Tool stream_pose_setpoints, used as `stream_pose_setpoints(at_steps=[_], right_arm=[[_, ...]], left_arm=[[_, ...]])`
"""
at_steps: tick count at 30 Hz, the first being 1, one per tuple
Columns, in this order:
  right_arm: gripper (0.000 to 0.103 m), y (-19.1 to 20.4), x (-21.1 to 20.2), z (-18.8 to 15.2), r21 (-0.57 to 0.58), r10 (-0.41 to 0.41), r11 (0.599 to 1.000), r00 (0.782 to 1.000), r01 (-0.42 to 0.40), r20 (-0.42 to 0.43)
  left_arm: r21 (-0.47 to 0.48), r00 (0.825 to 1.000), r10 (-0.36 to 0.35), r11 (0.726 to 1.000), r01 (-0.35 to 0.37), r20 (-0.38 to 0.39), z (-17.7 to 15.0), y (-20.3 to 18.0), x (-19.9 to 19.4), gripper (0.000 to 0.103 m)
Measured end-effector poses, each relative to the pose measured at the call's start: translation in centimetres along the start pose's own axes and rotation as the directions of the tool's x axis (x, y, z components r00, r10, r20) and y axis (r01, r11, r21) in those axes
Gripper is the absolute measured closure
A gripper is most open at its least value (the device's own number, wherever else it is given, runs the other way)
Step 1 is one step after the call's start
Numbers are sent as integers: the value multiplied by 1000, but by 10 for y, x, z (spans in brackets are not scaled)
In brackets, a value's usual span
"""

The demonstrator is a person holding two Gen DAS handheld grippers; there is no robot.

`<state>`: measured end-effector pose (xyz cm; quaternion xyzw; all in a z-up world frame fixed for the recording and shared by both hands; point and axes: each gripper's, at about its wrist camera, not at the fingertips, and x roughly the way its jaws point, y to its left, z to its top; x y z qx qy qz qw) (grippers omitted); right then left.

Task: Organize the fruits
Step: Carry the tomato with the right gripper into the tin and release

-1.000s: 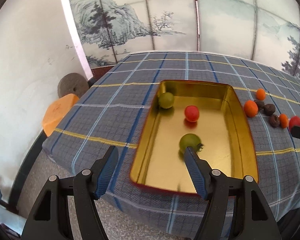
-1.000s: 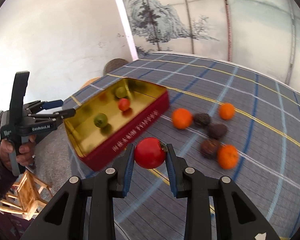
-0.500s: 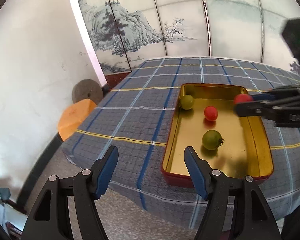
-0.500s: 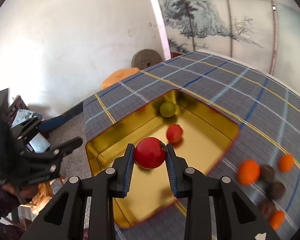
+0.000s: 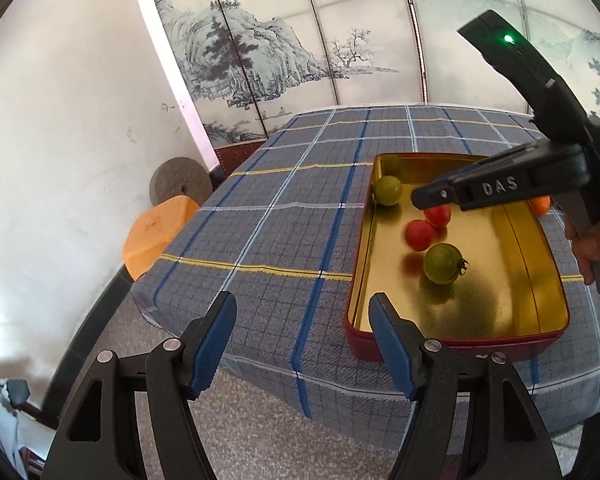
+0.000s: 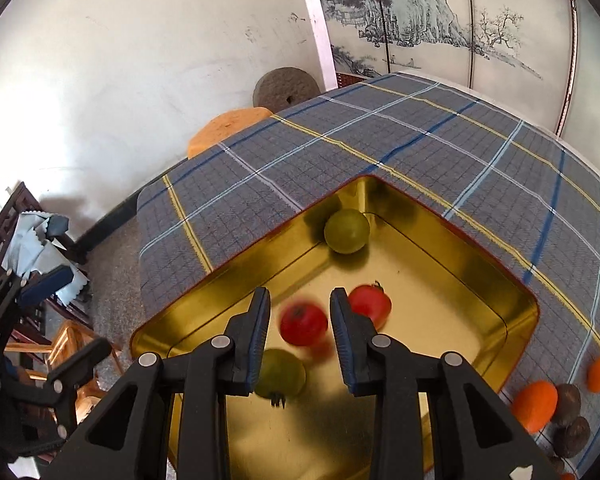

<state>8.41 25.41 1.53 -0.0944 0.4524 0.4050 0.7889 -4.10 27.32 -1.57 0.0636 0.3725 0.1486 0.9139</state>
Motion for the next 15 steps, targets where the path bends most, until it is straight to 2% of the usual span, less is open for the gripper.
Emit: stream_pose_setpoints(at_steps=[6, 9, 15], right_arm=[[72, 3, 3, 9, 18, -4, 1000, 1000, 4, 18], [61, 2, -8, 10, 33, 13, 999, 997, -15, 70], [50, -3, -49, -8, 58, 10, 998, 984, -21, 176]], left_arm=[[-5, 1000, 0, 1000, 0, -3, -2, 2, 1, 34], [-7, 1000, 1, 1000, -1, -8, -3, 4, 0, 33], [1, 1000, -2, 1000, 2, -6, -3, 5, -2, 33]])
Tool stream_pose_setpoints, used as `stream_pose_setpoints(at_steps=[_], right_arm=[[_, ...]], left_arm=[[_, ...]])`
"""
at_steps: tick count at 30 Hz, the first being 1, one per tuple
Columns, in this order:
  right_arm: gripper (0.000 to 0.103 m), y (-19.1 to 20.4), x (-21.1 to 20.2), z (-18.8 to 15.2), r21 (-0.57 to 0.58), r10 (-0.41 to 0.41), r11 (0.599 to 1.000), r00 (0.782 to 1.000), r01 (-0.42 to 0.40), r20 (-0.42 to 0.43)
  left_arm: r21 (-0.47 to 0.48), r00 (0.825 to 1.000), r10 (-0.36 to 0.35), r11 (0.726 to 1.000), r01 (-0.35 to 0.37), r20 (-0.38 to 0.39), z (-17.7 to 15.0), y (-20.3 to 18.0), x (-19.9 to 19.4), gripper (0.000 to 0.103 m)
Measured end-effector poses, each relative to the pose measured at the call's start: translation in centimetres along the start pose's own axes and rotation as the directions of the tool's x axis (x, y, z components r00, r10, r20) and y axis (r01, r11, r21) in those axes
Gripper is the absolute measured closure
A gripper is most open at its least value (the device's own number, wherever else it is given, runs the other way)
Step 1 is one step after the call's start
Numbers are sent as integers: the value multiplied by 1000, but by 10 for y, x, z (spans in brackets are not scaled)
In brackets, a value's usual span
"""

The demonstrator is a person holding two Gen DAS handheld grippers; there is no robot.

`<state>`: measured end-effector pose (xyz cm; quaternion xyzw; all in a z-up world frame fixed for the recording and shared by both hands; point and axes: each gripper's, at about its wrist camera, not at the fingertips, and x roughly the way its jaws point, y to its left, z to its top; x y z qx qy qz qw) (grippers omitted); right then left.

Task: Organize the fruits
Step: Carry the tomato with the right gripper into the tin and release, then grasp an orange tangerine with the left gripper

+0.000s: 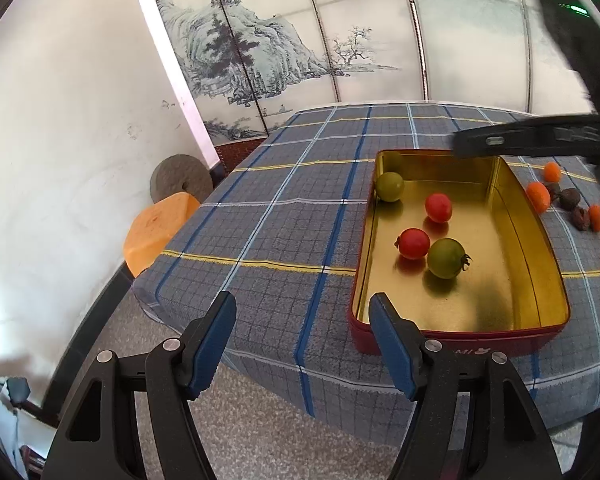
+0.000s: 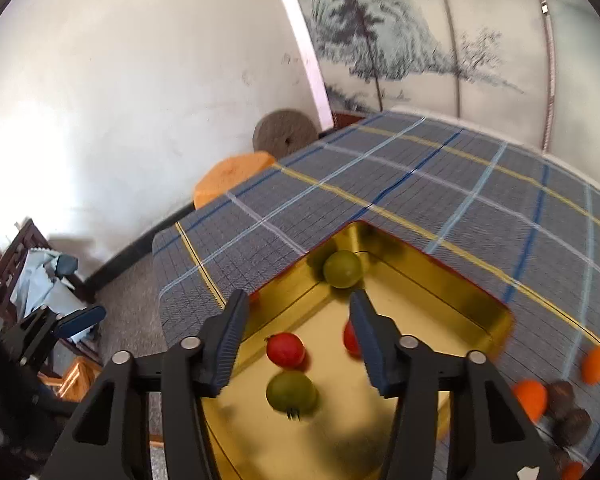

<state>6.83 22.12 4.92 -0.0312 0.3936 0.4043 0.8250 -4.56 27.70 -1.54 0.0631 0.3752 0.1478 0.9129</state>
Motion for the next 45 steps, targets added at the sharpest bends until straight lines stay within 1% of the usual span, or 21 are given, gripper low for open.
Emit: stream_pose_setpoints(at_steps=[4, 8, 10, 12, 15, 18, 19, 20, 22, 23, 25, 29, 31, 32, 33, 35, 38, 42, 43, 44, 45], right_arm=[[35, -22, -55, -33, 27, -67, 998, 994, 65, 85], [35, -66, -106, -79, 103, -196, 977, 976, 186, 95], [35, -98, -132, -110, 151, -293, 948, 954, 281, 64], [35, -130, -153, -139, 180, -407, 899, 913, 399, 11], [35, -173, -187, -174, 254, -492, 838, 870, 483, -31], [35, -208, -208, -198, 287, -557, 781, 827, 555, -82], [35, -217, -212, -204, 303, -563, 771, 822, 561, -88], [35, -223, -215, -209, 317, -563, 766, 822, 559, -88], [35, -236, -222, -218, 354, -559, 757, 825, 549, -84], [35, -240, -223, -221, 367, -552, 758, 830, 539, -79], [35, -244, -221, -226, 379, -537, 765, 841, 521, -72], [34, -237, -222, -226, 352, -513, 796, 857, 493, -41], [29, -237, -226, -228, 363, -502, 803, 865, 473, -17], [29, -237, -228, -229, 374, -501, 801, 865, 467, -8], [28, -238, -230, -229, 385, -499, 800, 867, 459, 2], [28, -238, -231, -229, 392, -487, 806, 874, 443, 13], [28, -237, -229, -228, 383, -475, 816, 880, 434, 15], [27, -236, -229, -228, 382, -460, 824, 887, 418, 21], [27, -236, -229, -228, 382, -458, 826, 889, 416, 22], [27, -236, -229, -228, 382, -455, 826, 890, 414, 21], [27, -236, -228, -228, 381, -453, 828, 892, 412, 20]], left_arm=[[24, 1000, -9, 1000, 8, 18, 1, -6, -8, 33], [54, 999, -34, 998, 33, 28, 7, -20, -15, 33], [69, 997, -73, 995, 70, 31, 11, -29, -20, 33], [85, 991, -129, 988, 126, 28, 17, -43, -26, 33], [128, 981, -189, 975, 183, 32, 26, -67, -35, 33], [197, 959, -281, 942, 271, 24, 43, -96, -41, 33], [236, 947, -321, 922, 307, 19, 50, -109, -42, 33], [263, 940, -342, 908, 326, 16, 56, -116, -43, 33], [343, 907, -421, 848, 404, -25, 72, -142, -39, 34], [364, 894, -446, 826, 429, -43, 77, -151, -37, 34], [433, 861, -499, 757, 489, -99, 94, -177, -26, 34], [518, 830, -519, 661, 542, -206, 118, -222, 8, 34], [542, 814, -517, 619, 568, -263, 124, -238, 27, 34], [562, 812, -507, 598, 572, -289, 128, -247, 40, 35], [573, 811, -500, 585, 575, -304, 130, -253, 48, 35], [578, 793, -503, 553, 601, -343, 135, -263, 64, 36], [588, 786, -486, 528, 612, -381, 139, -274, 87, 36], [578, 750, -473, 480, 660, -463, 136, -284, 110, 40], [575, 739, -471, 467, 672, -481, 134, -284, 114, 42], [580, 737, -460, 457, 675, -495, 129, -286, 117, 46], [589, 746, -444, 460, 665, -496, 126, -287, 119, 61]])
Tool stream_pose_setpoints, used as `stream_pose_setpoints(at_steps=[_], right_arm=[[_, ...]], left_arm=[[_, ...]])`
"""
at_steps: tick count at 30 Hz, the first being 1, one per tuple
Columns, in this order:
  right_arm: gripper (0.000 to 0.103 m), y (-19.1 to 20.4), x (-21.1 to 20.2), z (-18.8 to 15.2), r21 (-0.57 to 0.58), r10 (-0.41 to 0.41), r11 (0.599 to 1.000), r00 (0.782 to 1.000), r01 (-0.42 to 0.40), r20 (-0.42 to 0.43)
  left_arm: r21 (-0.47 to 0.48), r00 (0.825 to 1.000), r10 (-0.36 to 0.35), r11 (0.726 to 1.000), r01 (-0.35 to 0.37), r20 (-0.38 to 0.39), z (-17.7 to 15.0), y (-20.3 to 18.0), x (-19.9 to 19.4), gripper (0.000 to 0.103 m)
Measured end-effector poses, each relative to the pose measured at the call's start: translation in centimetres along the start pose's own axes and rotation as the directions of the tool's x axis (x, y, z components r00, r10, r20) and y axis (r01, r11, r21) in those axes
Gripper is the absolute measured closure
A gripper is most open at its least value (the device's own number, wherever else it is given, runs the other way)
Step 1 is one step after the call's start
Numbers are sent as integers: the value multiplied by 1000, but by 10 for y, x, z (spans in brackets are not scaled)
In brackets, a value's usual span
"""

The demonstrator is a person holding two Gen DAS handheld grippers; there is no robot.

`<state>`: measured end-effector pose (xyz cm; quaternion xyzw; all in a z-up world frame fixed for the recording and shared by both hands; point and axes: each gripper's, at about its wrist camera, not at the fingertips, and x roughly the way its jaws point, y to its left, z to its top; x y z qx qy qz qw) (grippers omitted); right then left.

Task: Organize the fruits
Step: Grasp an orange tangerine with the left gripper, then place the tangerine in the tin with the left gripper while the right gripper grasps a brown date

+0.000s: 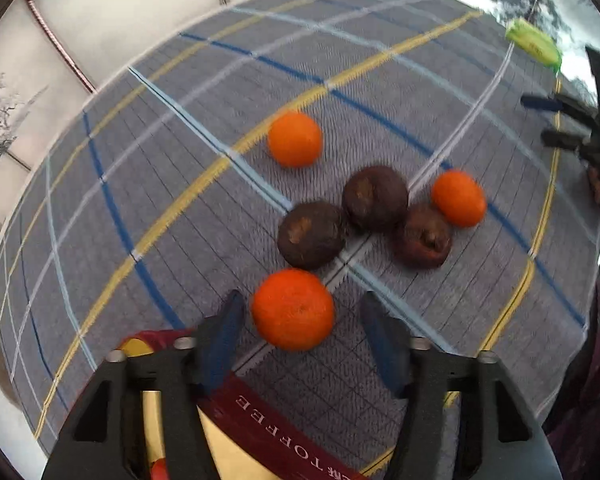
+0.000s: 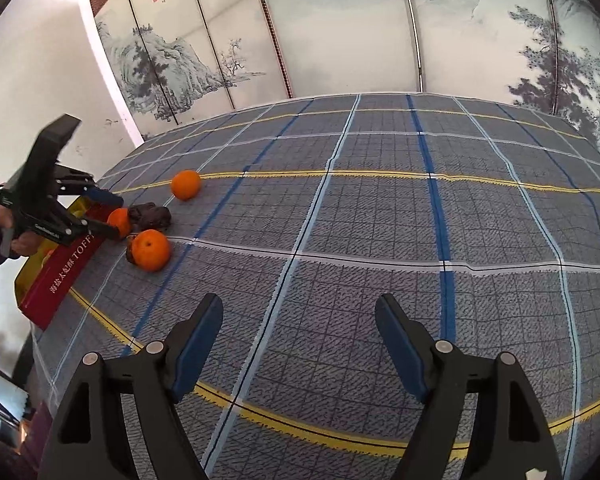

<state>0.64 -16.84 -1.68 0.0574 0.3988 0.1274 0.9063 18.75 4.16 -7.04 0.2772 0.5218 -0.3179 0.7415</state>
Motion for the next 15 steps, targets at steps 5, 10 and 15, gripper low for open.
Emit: stream_pose_setpoints(at_steps=[5, 10, 15], right_arm=[[27, 0, 2, 0, 2, 10, 1000, 1000, -10, -12], [27, 2, 1, 1, -13, 14, 1000, 1000, -14, -10], [32, 38, -4, 25, -131, 190, 973, 982, -188, 5]], left_arm=[[-76, 999, 40, 996, -37, 34, -7, -7, -3, 64], [-243, 987, 102, 968, -70, 122, -32, -25, -41, 64], [-409, 967, 131, 912, -31, 219, -66, -47, -93, 64]])
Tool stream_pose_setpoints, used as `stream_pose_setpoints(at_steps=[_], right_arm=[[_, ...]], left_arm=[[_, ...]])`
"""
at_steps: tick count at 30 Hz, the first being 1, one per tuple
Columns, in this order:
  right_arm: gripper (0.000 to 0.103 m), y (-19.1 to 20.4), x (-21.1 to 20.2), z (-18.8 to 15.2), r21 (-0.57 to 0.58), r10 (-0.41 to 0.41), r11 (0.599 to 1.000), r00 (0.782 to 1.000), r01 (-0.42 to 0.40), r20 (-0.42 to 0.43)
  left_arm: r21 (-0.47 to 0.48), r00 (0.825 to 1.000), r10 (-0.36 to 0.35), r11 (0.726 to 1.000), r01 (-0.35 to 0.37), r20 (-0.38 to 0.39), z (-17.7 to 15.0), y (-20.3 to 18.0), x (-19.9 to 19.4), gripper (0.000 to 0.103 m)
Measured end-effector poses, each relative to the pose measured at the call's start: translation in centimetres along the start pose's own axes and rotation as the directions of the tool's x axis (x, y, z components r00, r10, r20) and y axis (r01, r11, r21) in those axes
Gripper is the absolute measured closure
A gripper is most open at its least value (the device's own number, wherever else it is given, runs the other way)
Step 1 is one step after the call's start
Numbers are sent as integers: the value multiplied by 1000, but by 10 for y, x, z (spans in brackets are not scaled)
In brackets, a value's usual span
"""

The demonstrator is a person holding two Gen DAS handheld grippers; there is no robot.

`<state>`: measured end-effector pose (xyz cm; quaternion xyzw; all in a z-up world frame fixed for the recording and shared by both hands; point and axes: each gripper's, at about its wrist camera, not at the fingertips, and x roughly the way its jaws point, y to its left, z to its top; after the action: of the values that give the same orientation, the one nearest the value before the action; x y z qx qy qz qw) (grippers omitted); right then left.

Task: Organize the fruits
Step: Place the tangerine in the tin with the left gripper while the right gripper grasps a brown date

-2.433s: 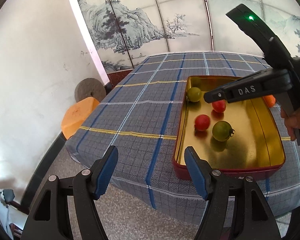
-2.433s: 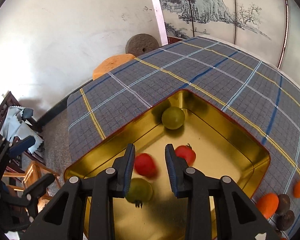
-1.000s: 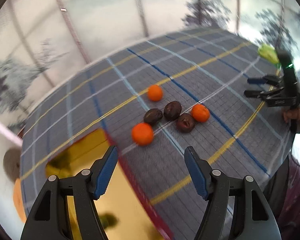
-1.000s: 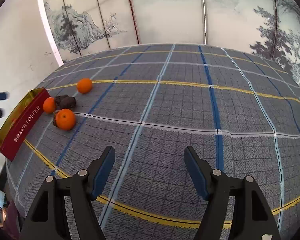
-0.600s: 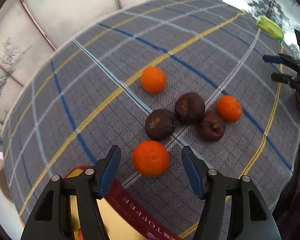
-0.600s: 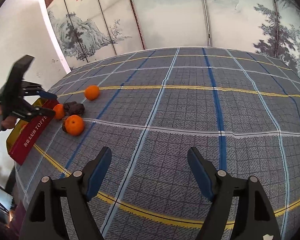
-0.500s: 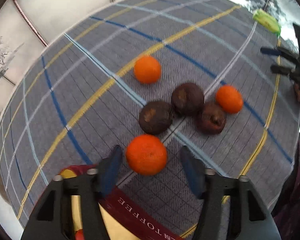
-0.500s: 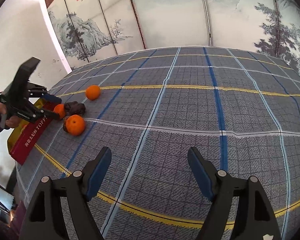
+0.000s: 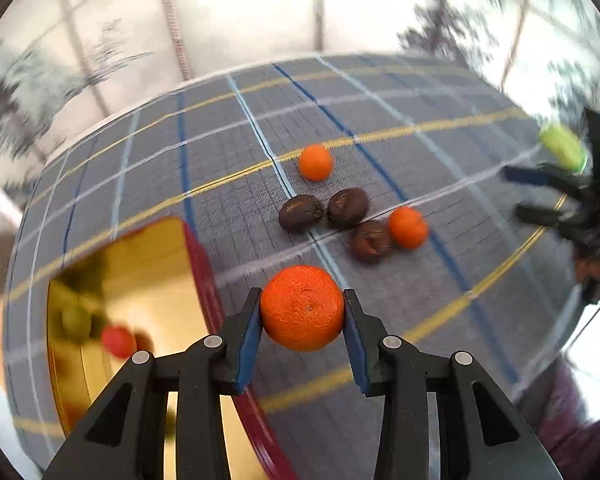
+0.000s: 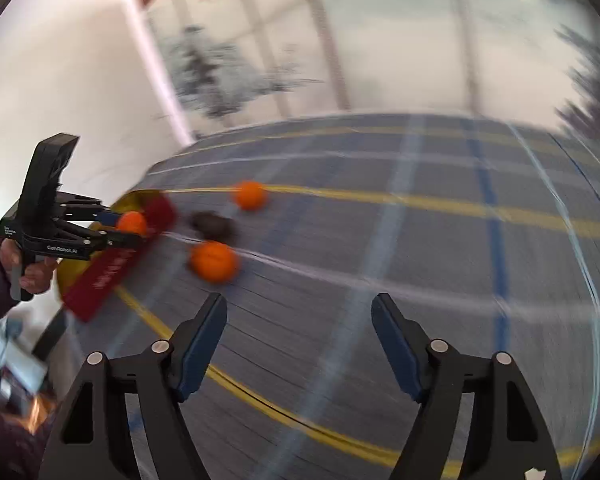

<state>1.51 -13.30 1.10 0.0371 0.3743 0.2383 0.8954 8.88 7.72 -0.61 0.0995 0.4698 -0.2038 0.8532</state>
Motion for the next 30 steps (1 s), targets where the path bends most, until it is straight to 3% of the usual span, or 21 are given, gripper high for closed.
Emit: stream_pose_setpoints(at_steps=[3, 6, 14, 17, 18, 19, 21, 24, 27, 30], right_arm=[[32, 31, 30, 33, -93, 88, 991, 994, -94, -67], [36, 51, 66, 52, -119, 116, 984, 984, -132, -132], [36, 83, 139, 68, -229, 42, 969, 970, -98, -239], [52, 85, 160, 68, -245, 21, 965, 956, -96, -291], [67, 85, 165, 69, -247, 16, 964, 953, -95, -303], [67, 85, 170, 69, -251, -1, 964, 946, -85, -323], [67, 88, 169, 68, -262, -10, 962, 947, -79, -321], [67, 87, 147, 69, -265, -15, 963, 967, -55, -253], [67, 56, 105, 70, -150, -28, 989, 991, 8, -132], [67, 14, 71, 58, -35, -113, 993, 992, 111, -63]], left_arm=[[-82, 1000, -1, 997, 4, 29, -13, 0, -23, 64], [-118, 999, 4, 993, 2, 46, -25, 0, -41, 63], [-136, 997, 40, 990, -32, 63, -46, 10, -69, 63], [-155, 996, 45, 987, -33, 79, -50, 15, -75, 63], [-165, 995, 51, 986, -36, 84, -52, 17, -77, 63], [-179, 994, 58, 983, -41, 91, -55, 19, -80, 63], [-204, 993, 68, 978, -46, 98, -60, 24, -83, 63], [-247, 992, 87, 967, -61, 95, -71, 37, -87, 63], [-272, 990, 115, 958, -89, 83, -81, 48, -89, 63], [-284, 990, 122, 954, -96, 75, -86, 58, -86, 63]])
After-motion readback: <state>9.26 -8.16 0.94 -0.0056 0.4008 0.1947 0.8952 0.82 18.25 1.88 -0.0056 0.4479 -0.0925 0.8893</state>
